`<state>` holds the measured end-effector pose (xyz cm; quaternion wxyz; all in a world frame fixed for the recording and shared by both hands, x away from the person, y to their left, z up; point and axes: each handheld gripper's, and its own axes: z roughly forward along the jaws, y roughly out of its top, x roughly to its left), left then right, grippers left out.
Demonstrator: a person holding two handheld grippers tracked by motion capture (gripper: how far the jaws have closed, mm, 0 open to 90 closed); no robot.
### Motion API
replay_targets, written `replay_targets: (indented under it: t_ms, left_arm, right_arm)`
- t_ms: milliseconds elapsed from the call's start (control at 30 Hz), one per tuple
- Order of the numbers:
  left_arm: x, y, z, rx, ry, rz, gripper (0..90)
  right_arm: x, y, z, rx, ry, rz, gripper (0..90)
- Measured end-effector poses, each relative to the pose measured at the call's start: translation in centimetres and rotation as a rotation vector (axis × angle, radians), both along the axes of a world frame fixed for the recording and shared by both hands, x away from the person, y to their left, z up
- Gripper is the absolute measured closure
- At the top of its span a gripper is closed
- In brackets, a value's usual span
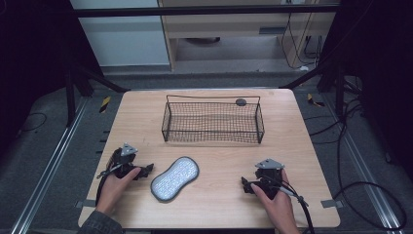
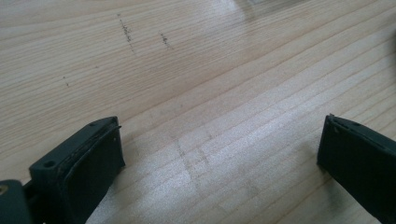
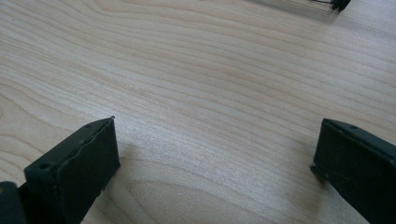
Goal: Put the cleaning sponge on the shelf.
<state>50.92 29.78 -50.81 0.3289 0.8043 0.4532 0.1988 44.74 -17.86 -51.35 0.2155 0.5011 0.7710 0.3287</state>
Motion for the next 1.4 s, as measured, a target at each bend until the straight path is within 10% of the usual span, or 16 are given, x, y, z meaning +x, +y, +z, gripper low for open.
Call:
replay_targets:
  t_ms: [367,533,1033,1400]
  left_arm:
    - [-0.9,-0.8,1.7,0.037,0.009,-0.043,2.9]
    - [-1.4,-1.4,2.6,-0.017,0.052,-0.066,3.6]
    - [-2.9,-3.7,5.7,0.057,0.124,-0.087,4.2]
    - [-3.7,-8.9,6.1,0.14,0.154,-0.198,3.4]
  right_arm:
    - [-0.1,-0.4,0.0,0.002,0.002,0.045,0.4]
    - [-0.2,-1.0,0.0,-0.002,0.001,0.056,0.4]
    - [0.0,-1.3,0.0,-0.007,-0.003,0.088,0.4]
    - [-0.1,-1.3,0.0,-0.006,-0.002,0.086,0.4]
